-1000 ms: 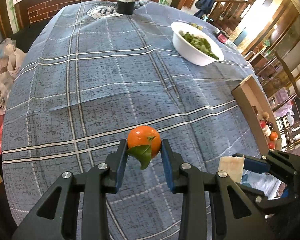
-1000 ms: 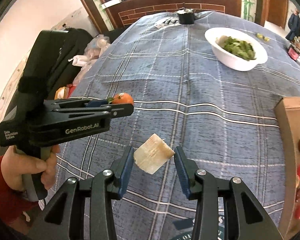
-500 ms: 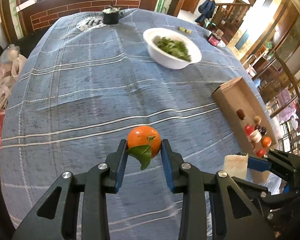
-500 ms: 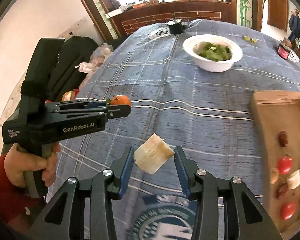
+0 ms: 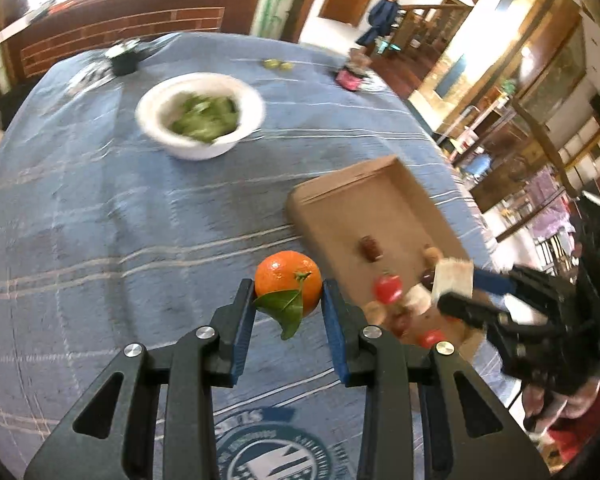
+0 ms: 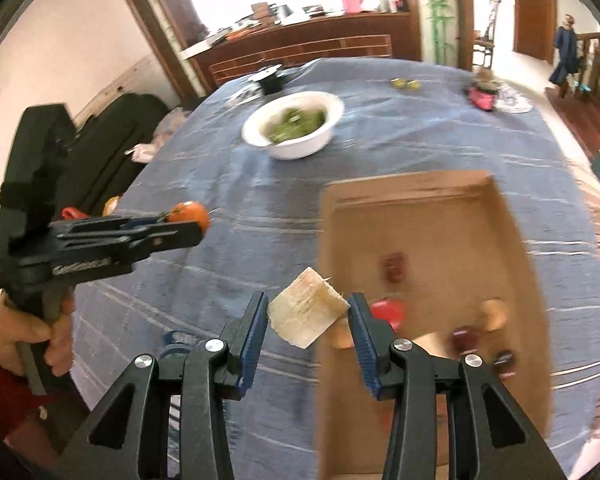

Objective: Organize fruits
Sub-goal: 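Carry the orange and cube with both tools over the cardboard tray, then open both tools to drop the orange and cube into the tray, then grasp a green grape with left tool while right tool grasps another grape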

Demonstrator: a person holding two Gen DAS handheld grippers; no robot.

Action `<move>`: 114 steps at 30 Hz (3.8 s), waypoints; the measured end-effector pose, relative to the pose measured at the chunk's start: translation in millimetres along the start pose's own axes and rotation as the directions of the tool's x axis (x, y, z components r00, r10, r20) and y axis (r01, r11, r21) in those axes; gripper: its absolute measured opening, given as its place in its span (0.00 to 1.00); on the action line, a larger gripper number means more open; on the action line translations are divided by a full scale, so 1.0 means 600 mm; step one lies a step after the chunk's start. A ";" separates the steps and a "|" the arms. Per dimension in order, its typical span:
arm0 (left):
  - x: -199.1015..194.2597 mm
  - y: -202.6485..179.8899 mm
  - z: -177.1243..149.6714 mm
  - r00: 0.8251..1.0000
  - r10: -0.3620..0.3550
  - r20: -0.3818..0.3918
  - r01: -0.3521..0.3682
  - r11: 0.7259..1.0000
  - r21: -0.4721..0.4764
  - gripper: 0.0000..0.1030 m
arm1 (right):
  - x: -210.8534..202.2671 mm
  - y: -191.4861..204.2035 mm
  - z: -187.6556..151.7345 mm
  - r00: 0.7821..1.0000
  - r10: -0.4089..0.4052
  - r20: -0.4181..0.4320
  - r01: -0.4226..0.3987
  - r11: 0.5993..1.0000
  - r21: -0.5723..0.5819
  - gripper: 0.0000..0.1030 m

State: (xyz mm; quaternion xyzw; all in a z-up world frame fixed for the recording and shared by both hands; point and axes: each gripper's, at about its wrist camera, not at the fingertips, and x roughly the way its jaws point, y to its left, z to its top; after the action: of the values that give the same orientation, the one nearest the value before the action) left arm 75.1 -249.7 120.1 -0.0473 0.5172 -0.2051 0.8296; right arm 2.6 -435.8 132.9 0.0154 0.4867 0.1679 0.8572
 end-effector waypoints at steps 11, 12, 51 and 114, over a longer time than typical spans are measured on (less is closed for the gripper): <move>0.050 -0.080 0.097 0.995 -0.085 -0.050 0.091 0.985 0.146 0.30 | -0.013 -0.091 0.087 0.995 -0.095 -0.033 0.094 0.995 -0.010 0.41; 0.058 -0.085 0.103 0.995 -0.083 -0.057 0.091 0.984 0.154 0.30 | -0.008 -0.101 0.098 0.995 -0.093 -0.040 0.093 0.996 -0.009 0.41; 0.264 -0.120 0.081 0.977 0.022 -0.211 -0.011 0.999 0.050 0.29 | 0.195 -0.233 0.058 0.981 0.013 -0.192 -0.019 0.999 -0.027 0.42; 0.508 0.081 0.601 0.994 0.054 -0.092 -0.075 0.967 -0.243 0.30 | 0.482 -0.321 0.533 0.999 -0.022 0.025 0.027 0.976 -0.217 0.45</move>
State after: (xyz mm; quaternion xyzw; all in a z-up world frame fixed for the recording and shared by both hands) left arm 521.7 -372.0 16.5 -0.1242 0.5746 -0.1139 0.8009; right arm 459.5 -485.9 24.6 -0.0822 0.4559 0.2093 0.8612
